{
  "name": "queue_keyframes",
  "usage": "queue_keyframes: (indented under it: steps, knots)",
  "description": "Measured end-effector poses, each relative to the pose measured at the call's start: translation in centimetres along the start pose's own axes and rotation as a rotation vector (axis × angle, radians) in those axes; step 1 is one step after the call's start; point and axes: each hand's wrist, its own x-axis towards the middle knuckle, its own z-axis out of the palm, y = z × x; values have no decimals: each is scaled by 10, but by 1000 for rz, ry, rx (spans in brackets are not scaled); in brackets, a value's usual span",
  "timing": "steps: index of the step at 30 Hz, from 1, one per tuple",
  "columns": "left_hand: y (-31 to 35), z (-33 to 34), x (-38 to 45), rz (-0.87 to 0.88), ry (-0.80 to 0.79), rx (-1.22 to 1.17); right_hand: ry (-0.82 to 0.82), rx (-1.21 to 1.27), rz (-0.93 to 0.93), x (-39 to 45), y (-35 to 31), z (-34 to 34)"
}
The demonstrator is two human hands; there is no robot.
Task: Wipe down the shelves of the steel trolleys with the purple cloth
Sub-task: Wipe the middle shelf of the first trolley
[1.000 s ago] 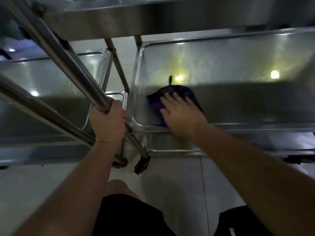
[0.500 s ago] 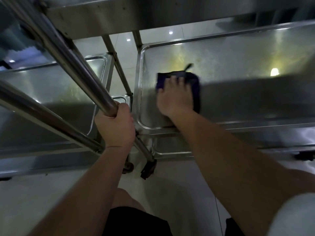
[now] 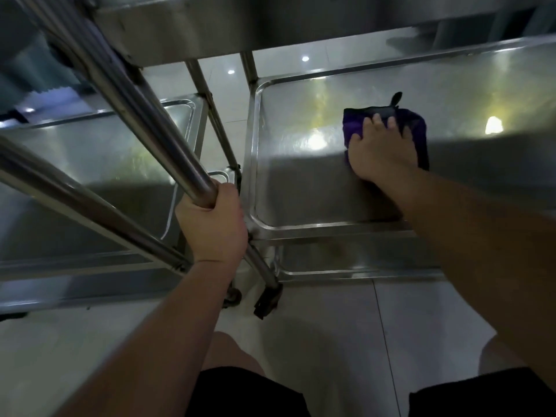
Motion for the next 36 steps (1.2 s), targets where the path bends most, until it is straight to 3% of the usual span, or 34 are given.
queue_keyframes:
  steps: [3, 7, 10, 15, 21, 24, 26, 30, 33, 36]
  knots:
    - [-2, 0, 1, -11, 7, -6, -45, 24, -13, 0, -55, 11]
    - [-4, -1, 1, 0, 0, -2, -134, 77, -336, -7, -138, 25]
    - [-5, 1, 2, 20, -6, -2, -158, 103, -480, -22, -160, 31]
    - [-4, 1, 1, -30, 3, -11, -157, 90, -758, -90, -116, 35]
    - [1, 4, -3, -47, -4, -13, -465, 42, -1145, -94, -39, 1]
    - [0, 2, -2, -74, -2, 13, -347, -36, -1105, -59, -52, 7]
    - [-2, 1, 0, -71, 11, 39, -237, -66, -907, -33, -81, 16]
    - [-2, 1, 1, -30, 10, 27, -174, -16, -574, -15, -142, 33]
    - [-2, 2, 1, -23, -3, 20, -141, 20, -589, -28, -146, 37]
    - [0, 2, 1, -50, 6, 36, -175, 24, -746, -61, -126, 33]
